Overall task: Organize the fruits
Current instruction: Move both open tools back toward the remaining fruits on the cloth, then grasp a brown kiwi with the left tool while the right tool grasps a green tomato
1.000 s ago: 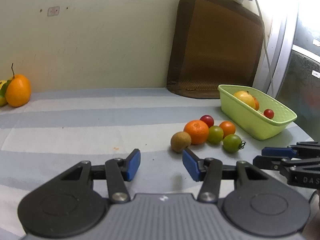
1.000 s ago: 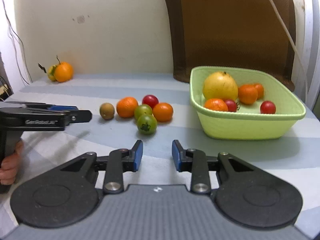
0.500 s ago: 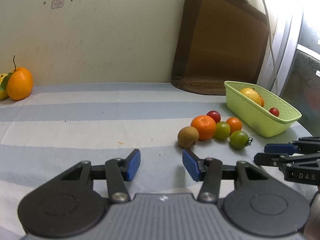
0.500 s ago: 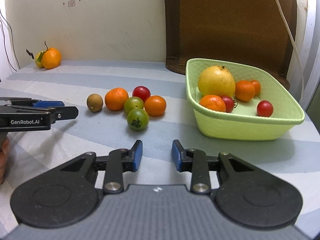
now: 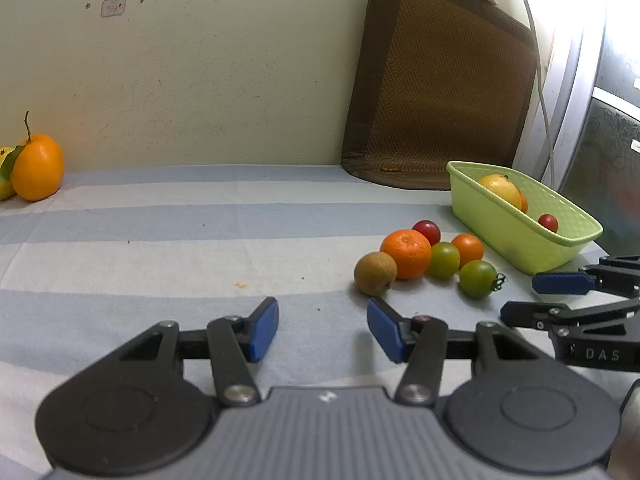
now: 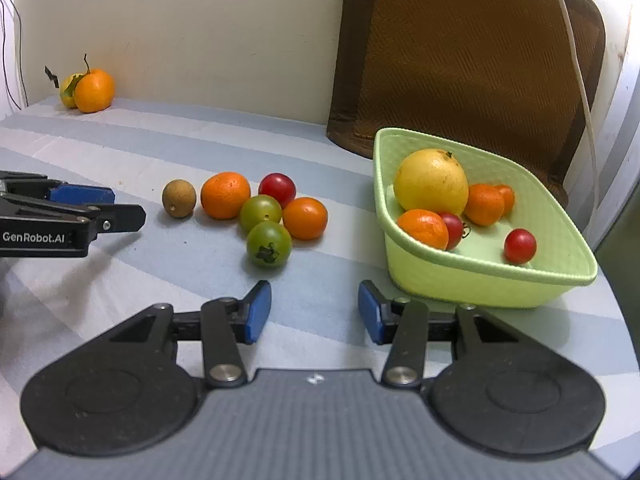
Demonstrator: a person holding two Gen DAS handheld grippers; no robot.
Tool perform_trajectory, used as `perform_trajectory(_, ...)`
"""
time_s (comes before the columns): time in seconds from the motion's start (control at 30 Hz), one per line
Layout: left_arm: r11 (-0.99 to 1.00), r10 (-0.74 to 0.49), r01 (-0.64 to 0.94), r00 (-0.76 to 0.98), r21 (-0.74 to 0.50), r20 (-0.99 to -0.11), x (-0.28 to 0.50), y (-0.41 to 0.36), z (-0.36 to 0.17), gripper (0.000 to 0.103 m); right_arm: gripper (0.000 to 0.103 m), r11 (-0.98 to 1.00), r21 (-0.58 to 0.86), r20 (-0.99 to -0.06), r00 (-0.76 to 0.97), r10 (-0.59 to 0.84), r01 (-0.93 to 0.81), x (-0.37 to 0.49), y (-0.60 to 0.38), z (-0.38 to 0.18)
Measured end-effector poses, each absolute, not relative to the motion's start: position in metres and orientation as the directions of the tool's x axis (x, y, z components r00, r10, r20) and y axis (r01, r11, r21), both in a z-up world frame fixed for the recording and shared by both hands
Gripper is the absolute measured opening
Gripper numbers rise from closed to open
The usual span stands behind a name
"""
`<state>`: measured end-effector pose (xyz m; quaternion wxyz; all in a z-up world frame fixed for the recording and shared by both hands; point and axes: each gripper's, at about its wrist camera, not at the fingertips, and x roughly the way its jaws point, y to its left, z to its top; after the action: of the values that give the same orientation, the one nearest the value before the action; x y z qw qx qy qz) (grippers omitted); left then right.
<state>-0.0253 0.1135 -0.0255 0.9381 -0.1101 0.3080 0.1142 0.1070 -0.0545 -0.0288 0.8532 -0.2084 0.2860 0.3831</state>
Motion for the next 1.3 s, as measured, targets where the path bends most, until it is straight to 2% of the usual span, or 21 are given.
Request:
perform_trajectory(0.47, 0.951, 0.138, -0.275, 0.789, -0.142, -0.599, -0.026, 0.113, -0.026, 0.051, 0.051, 0.624, -0.135, -0.647, 0.545, 0.533, -0.770, 0.105, -0.054, -0.028)
perform_trajectory(0.63, 0.964, 0.093, -0.217, 0.817, -0.154, -0.569, -0.027, 0.113, -0.020, 0.052, 0.052, 0.602, 0.008, -0.631, 0.463, 0.622, -0.799, 0.107, -0.072, -0.032)
perform_trajectory(0.87, 0.988, 0.070, -0.135, 0.811, -0.069, -0.580, 0.003, 0.101, -0.015, 0.052, 0.054, 0.582, 0.006, -0.594, 0.466, 0.656, -0.813, 0.112, -0.070, -0.032)
perform_trajectory(0.97, 0.993, 0.064, -0.112, 0.792, -0.041, -0.607, 0.017, 0.096, -0.020, 0.047, 0.054, 0.578, 0.019, -0.592, 0.457, 0.664, -0.816, 0.119, -0.062, -0.032)
perform_trajectory(1.1, 0.993, 0.067, -0.116, 0.781, -0.039, -0.621, 0.021, 0.095, -0.026, 0.028, 0.054, 0.556, 0.042, -0.595, 0.426, 0.681, -0.830, 0.121, -0.053, -0.035)
perform_trajectory(1.2, 0.991, 0.055, -0.118, 0.785, -0.062, -0.617, 0.017, 0.097, -0.027, 0.028, 0.054, 0.540, 0.044, -0.590, 0.414, 0.693, -0.840, 0.121, -0.046, -0.037)
perform_trajectory(1.27, 0.990, 0.053, -0.120, 0.785, -0.068, -0.617, 0.012, 0.095, -0.026, 0.027, 0.044, 0.528, 0.036, -0.583, 0.411, 0.701, -0.849, 0.119, -0.044, -0.039)
perform_trajectory(1.3, 0.990, 0.045, -0.117, 0.785, -0.076, -0.618, 0.009, 0.094, -0.026, 0.027, 0.030, 0.525, 0.029, -0.583, 0.412, 0.700, -0.851, 0.117, -0.044, -0.039)
